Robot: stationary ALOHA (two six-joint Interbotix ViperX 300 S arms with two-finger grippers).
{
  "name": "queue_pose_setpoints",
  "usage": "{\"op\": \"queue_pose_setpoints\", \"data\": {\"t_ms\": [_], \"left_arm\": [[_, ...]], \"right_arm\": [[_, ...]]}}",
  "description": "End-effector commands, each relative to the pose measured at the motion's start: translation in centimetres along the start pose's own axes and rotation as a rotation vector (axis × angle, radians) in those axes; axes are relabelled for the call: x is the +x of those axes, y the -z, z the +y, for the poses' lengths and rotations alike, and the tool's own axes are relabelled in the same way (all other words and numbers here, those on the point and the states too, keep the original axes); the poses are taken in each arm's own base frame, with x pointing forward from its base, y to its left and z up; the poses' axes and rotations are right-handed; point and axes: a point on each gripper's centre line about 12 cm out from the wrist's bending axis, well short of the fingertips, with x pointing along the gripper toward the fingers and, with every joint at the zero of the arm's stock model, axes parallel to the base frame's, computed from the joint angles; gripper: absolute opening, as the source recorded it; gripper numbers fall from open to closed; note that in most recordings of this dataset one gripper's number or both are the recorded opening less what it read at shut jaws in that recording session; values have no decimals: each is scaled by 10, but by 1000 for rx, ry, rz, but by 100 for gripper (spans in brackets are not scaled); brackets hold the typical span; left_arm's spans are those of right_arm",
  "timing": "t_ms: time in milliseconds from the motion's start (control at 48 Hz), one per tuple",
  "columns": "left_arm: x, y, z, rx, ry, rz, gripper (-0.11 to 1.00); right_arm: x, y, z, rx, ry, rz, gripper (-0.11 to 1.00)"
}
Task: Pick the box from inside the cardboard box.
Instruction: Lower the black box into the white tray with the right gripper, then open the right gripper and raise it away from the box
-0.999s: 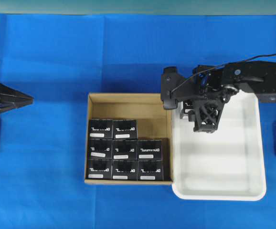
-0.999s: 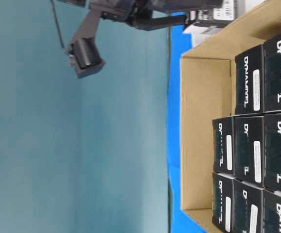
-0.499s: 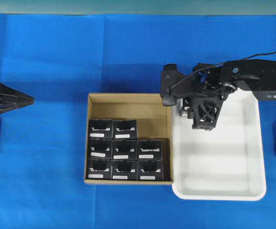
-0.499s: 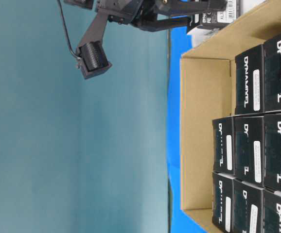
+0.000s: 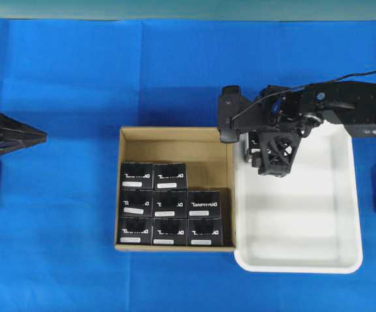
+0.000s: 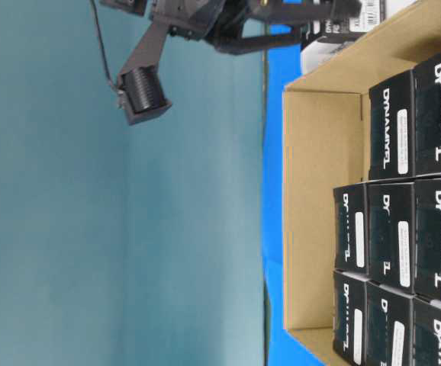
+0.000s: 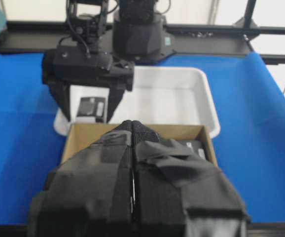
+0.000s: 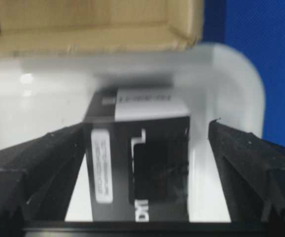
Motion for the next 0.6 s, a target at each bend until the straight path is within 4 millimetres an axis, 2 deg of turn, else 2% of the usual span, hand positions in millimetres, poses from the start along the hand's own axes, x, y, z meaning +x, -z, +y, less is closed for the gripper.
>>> {"op": "queue_pose_setpoints", "data": {"t_ms": [0,146,291,583], "left_arm": [[0,-16,0,5,-1,-44,-5],[-1,-17,0,5,-1,-48,-5],[-1,-17,0,0,0,-51,-5],[-1,-18,-1,-2,3,-48,-5]], "right_arm": [[0,-5,1,-4,5,-26,96],[-1,-2,2,2,-1,-5,96],[-11,-4,1,33,0,-17,96],[-66,-19,-1,60,23,-155,97]]}}
